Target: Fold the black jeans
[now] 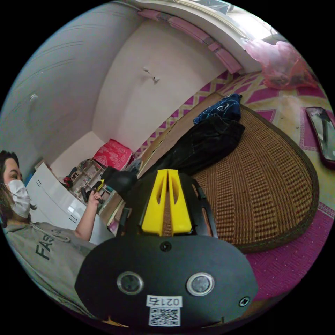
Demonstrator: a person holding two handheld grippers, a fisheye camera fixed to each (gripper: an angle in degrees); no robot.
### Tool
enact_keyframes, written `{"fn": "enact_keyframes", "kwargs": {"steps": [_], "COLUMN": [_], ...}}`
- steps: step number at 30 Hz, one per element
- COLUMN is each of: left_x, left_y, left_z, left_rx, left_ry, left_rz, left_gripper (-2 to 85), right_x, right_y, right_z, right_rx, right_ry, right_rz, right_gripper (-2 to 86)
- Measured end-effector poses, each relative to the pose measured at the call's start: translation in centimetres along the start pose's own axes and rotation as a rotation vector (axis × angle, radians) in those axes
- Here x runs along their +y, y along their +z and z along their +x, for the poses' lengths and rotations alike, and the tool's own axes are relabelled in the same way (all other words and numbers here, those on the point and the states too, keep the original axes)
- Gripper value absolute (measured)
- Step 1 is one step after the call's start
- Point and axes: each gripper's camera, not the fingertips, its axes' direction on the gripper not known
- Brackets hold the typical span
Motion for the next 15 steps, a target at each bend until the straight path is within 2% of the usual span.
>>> {"fn": "enact_keyframes", "kwargs": {"steps": [2,5,9,13,15], "left_x": [-0.2,0.9,1.9,0.7,-0.7], "left_y": [-2.1,-2.5,-3.2,-6.2,-8.1], "left_z": [-5.8,-13.8,-20.2,-20.0,-15.9], "left_rx": [-0.092,-0.193,-0.023,0.019,-0.073], "left_ry": [-0.121,-0.283,-0.474,-0.417,-0.161], "left_rz": [0.009,-0.102,-0.095,0.031,0.140], "left_gripper": [-0.9,-0.9,-0.7,-0.7,-0.5], "right_x": [-0.4,-1.4,-4.5,-8.8,-12.5], "right_y": [1.0,3.3,7.2,10.8,13.3], "right_z": [-0.9,-2.2,-5.3,-8.2,-9.9], "right_rx": [-0.002,0.001,0.011,0.103,0.234], "right_ry": [-0.006,-0.009,-0.100,-0.275,-0.421], "right_rz": [-0.009,-0.043,-0.125,-0.209,-0.243], "right_gripper": [-0.6,-0.6,-0.3,1.0,4.4]}}
